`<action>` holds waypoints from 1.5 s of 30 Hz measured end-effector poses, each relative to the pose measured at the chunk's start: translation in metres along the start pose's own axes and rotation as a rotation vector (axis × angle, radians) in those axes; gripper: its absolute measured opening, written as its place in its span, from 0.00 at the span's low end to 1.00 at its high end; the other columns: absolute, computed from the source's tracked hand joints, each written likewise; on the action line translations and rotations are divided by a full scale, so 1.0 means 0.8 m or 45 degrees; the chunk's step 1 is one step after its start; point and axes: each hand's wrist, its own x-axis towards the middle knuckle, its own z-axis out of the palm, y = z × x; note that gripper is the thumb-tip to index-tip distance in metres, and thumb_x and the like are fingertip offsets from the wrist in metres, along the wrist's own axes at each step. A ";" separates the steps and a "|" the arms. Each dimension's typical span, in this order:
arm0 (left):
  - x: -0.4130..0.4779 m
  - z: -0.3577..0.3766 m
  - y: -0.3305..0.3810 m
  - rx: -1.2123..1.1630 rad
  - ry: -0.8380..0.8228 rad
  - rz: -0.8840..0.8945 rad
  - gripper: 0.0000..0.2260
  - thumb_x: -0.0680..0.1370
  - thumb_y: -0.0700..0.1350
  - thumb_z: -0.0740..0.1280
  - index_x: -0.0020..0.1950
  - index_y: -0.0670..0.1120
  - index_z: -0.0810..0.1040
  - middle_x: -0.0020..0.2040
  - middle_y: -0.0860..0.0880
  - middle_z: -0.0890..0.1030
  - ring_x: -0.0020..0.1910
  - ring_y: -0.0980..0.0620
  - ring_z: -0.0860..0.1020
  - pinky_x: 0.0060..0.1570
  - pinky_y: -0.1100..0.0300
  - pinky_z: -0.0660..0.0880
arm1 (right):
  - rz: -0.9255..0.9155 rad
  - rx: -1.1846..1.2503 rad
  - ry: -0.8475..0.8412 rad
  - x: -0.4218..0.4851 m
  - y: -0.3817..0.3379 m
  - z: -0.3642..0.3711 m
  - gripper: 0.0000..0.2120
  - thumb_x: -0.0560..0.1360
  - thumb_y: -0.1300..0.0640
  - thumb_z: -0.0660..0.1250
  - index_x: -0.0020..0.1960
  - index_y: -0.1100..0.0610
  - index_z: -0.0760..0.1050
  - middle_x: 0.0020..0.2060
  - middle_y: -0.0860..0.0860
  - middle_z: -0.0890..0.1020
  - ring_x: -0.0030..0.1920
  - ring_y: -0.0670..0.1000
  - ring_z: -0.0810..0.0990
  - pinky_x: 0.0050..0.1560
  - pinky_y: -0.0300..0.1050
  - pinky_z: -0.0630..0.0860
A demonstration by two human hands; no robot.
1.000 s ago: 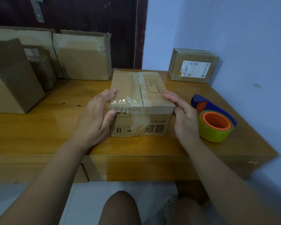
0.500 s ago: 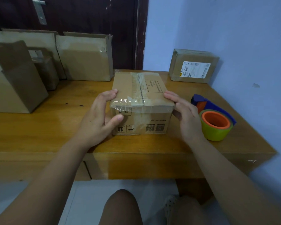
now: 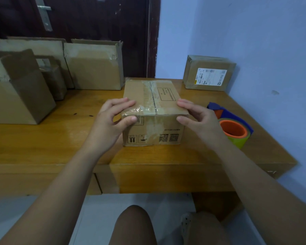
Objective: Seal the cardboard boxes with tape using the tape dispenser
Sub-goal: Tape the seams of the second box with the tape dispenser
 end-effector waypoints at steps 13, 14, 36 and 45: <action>-0.004 0.006 -0.003 -0.006 0.051 0.044 0.17 0.76 0.45 0.67 0.62 0.60 0.71 0.63 0.59 0.67 0.65 0.61 0.64 0.58 0.60 0.74 | -0.041 -0.060 0.072 -0.008 0.005 0.011 0.19 0.77 0.60 0.65 0.60 0.38 0.72 0.67 0.39 0.70 0.71 0.44 0.65 0.66 0.51 0.72; -0.005 0.006 -0.002 0.009 0.056 0.043 0.17 0.75 0.45 0.67 0.62 0.59 0.72 0.63 0.59 0.67 0.65 0.61 0.64 0.59 0.59 0.74 | -0.049 -0.091 0.085 -0.009 0.004 0.012 0.19 0.77 0.59 0.65 0.60 0.38 0.72 0.66 0.37 0.69 0.71 0.44 0.65 0.66 0.51 0.72; -0.019 0.057 0.034 0.487 0.366 -0.052 0.26 0.72 0.64 0.60 0.63 0.51 0.75 0.62 0.47 0.69 0.60 0.48 0.66 0.54 0.57 0.67 | 0.021 -0.814 0.506 -0.003 -0.008 0.041 0.18 0.80 0.54 0.61 0.70 0.47 0.70 0.70 0.53 0.66 0.68 0.51 0.64 0.63 0.39 0.58; -0.014 0.042 0.045 0.451 0.447 0.117 0.20 0.81 0.56 0.52 0.68 0.52 0.72 0.51 0.58 0.72 0.53 0.59 0.63 0.52 0.61 0.53 | 0.258 -0.416 0.211 -0.021 -0.044 0.083 0.28 0.75 0.35 0.57 0.73 0.40 0.60 0.66 0.49 0.58 0.63 0.49 0.65 0.56 0.42 0.73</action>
